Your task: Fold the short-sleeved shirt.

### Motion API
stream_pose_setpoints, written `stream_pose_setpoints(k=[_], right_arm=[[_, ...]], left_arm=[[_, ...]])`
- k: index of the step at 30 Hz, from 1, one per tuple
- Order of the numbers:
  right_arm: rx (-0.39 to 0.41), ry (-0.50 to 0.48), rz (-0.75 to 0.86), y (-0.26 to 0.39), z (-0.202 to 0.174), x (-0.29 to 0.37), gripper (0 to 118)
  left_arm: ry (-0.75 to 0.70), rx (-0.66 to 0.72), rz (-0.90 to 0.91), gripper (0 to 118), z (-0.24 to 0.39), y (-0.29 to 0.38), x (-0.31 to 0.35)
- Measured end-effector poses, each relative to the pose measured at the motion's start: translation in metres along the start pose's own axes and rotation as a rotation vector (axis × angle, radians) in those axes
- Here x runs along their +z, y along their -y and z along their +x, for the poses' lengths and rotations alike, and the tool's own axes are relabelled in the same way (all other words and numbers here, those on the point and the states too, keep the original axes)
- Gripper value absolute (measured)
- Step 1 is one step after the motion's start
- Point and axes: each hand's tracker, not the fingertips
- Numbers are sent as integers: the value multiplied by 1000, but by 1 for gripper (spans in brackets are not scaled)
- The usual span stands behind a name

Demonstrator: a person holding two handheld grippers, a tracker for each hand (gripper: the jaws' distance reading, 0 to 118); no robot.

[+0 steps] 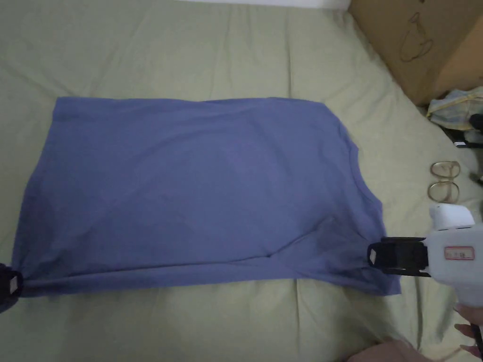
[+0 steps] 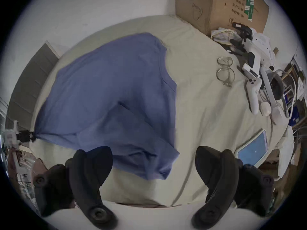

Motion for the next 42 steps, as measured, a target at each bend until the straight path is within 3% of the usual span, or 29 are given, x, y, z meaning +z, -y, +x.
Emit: stream_pose_setpoints(k=[4,8,10,11,12,14,16,21,32,36,42], right_arm=[[34,53,-140,4,6,-29,106],[105,11,-179,12,3,-43,103],[146,18,-160,16,-3,-40,77],[152,21,-151,16,-5,-36,72],[152,17,-153,15,-6,-32,59],[149,-7,-140,13,0,-27,22],[159,0,-133,12,-1,-21,15],[153,-21,-94,12,-4,1,11],[-32,-140,63,-47,9,41,10],[-106,-180,59,-99,8,28,10],[-111,-141,-10,-169,1,-31,10]], left_arm=[[12,30,4,6,-1,-1,5],[10,22,-3,6,1,-2,6],[12,25,-11,6,-2,-2,7],[14,27,-12,6,-3,-1,7],[15,28,-13,6,-2,-2,8],[23,36,-13,6,-5,-2,9],[34,51,-10,6,-6,-2,10],[72,139,35,6,-10,-2,20],[133,146,115,6,-15,-49,41],[119,125,98,6,-14,-96,25],[94,146,1,6,-15,-164,-32]])
